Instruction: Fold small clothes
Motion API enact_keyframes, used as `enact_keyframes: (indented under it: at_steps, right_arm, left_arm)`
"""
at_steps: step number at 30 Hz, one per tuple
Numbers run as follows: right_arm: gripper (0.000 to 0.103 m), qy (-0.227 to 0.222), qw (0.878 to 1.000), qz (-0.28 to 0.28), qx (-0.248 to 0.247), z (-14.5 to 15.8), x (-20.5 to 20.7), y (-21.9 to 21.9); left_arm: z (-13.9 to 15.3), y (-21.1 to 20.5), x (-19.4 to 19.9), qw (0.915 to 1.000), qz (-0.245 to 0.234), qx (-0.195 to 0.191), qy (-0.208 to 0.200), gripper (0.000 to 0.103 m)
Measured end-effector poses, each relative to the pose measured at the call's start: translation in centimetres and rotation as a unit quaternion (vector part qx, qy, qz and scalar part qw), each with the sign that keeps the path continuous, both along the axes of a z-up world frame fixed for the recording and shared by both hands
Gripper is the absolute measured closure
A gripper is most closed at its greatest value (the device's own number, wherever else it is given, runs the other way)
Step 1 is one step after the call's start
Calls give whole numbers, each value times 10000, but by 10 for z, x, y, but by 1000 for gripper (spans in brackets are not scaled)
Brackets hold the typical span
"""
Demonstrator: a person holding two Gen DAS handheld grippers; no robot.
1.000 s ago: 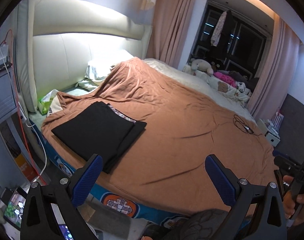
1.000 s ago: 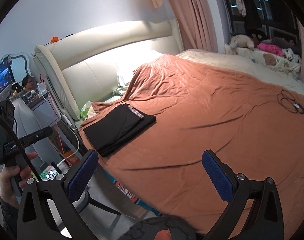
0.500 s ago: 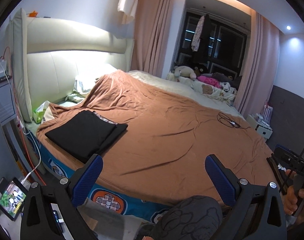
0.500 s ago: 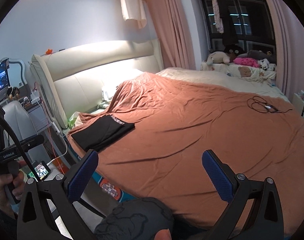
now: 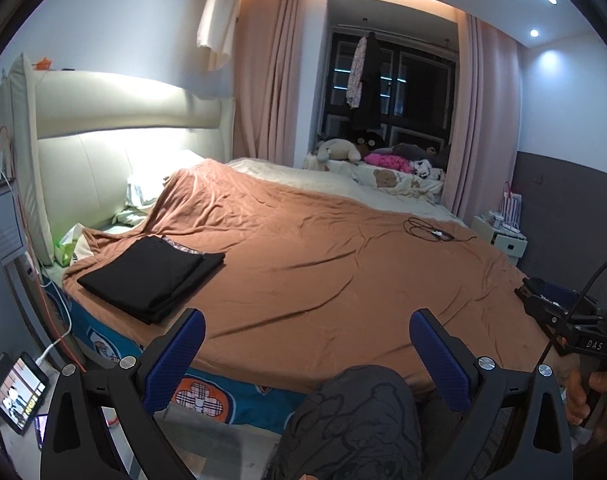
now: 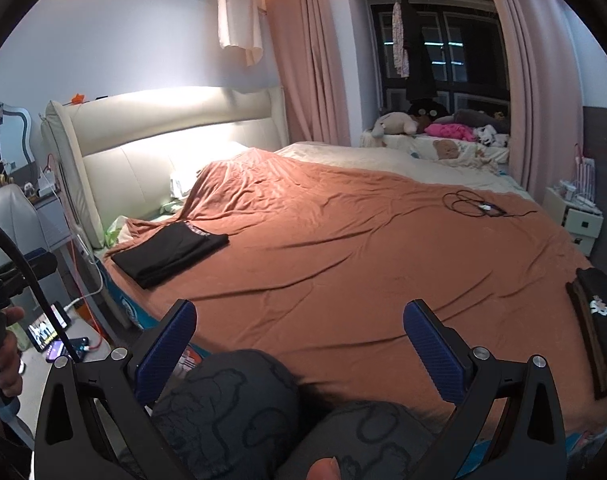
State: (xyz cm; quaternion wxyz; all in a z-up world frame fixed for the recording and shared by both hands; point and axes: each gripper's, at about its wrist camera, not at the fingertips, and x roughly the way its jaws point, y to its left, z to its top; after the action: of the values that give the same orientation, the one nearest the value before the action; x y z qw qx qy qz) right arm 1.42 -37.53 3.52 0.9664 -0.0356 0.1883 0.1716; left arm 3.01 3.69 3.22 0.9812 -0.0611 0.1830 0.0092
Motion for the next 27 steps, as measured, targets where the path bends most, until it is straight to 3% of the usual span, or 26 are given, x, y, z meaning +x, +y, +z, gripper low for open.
enact_keyframes:
  at_steps: [11, 27]
  right_arm:
    - [0, -269, 9994, -130, -170, -14, -38, 7]
    - [0, -205, 9986, -454, -156, -36, -42, 1]
  left_arm:
    - [-16, -27, -22, 9994, -152, 266, -168, 0]
    - [-35, -40, -28, 9986, -235, 424, -233, 0]
